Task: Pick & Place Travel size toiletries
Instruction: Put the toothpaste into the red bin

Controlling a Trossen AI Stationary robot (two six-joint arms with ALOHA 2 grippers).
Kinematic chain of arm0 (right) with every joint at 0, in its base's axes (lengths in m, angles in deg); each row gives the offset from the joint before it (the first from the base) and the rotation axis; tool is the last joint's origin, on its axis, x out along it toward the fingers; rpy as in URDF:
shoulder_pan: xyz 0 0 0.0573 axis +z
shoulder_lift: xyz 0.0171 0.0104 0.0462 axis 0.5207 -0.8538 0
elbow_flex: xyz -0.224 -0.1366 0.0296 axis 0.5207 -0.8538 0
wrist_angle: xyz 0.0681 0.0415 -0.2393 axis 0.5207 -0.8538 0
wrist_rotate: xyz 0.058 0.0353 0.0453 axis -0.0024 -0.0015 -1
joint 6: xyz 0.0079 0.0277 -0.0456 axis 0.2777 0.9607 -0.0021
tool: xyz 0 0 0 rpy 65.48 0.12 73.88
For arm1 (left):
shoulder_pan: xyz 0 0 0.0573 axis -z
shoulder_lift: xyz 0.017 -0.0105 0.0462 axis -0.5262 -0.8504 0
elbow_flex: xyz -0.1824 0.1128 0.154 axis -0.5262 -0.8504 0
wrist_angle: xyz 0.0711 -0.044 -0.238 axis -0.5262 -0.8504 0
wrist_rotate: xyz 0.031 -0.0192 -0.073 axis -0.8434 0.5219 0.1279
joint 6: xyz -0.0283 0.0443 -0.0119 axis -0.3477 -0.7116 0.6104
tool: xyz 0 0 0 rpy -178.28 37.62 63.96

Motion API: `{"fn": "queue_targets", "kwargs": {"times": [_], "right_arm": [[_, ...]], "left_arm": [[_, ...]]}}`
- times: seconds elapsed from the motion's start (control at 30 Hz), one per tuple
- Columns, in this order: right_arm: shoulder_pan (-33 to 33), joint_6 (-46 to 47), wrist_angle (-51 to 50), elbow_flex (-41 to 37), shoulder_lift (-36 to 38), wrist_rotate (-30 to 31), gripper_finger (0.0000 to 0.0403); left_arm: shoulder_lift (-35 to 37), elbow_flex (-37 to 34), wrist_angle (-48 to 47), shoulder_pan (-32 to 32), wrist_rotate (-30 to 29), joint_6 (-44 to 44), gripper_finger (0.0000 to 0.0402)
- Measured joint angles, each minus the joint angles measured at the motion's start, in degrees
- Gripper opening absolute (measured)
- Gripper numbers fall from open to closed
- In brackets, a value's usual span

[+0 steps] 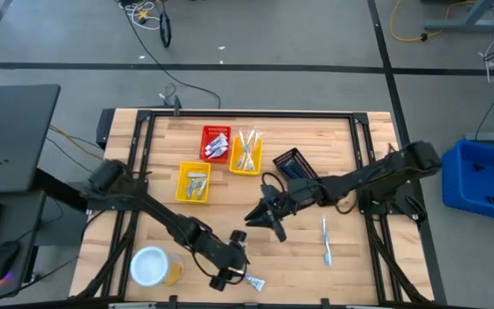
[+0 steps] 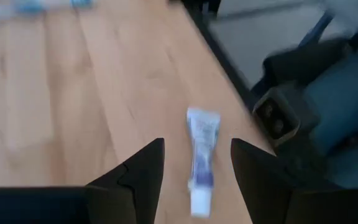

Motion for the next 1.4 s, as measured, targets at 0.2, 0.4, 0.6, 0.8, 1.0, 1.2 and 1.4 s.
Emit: {"fn": "queue_targets", "kwargs": {"times": [0.2,0.4,0.6,0.8,1.0,1.2,1.4], "right_arm": [[2.5,1.9,-24.4,0.0,5.2,2.3,0.0091],[9.4,12.4,-40.6,0.0,5.0,8.9,0.0091],[17.3,18.8,-48.0,0.0,4.3,18.9,0.0089],[21.9,36.1,-57.7,0.0,4.0,19.8,0.0089],[23.8,46.3,-64.1,0.0,3.9,19.9,0.0088],[24.2,48.6,-66.6,0.0,3.9,19.8,0.0087],[24.2,48.5,-66.5,0.0,3.9,19.8,0.0086]], "left_arm": [[-5.6,3.9,-3.3,0.4,0.7,0.3,0.0193],[-8.2,3.8,-3.6,1.2,1.2,0.5,0.0192],[-10.7,4.0,-4.1,2.2,1.0,1.4,0.0192],[-11.8,3.9,-5.4,2.9,-1.8,1.6,0.0192],[-11.8,3.9,-5.2,2.8,-2.0,0.3,0.0192],[-11.8,3.9,-5.3,2.8,-2.0,0.0,0.0192],[-11.8,3.9,-5.2,2.9,-1.9,-1.5,0.0151]]}}
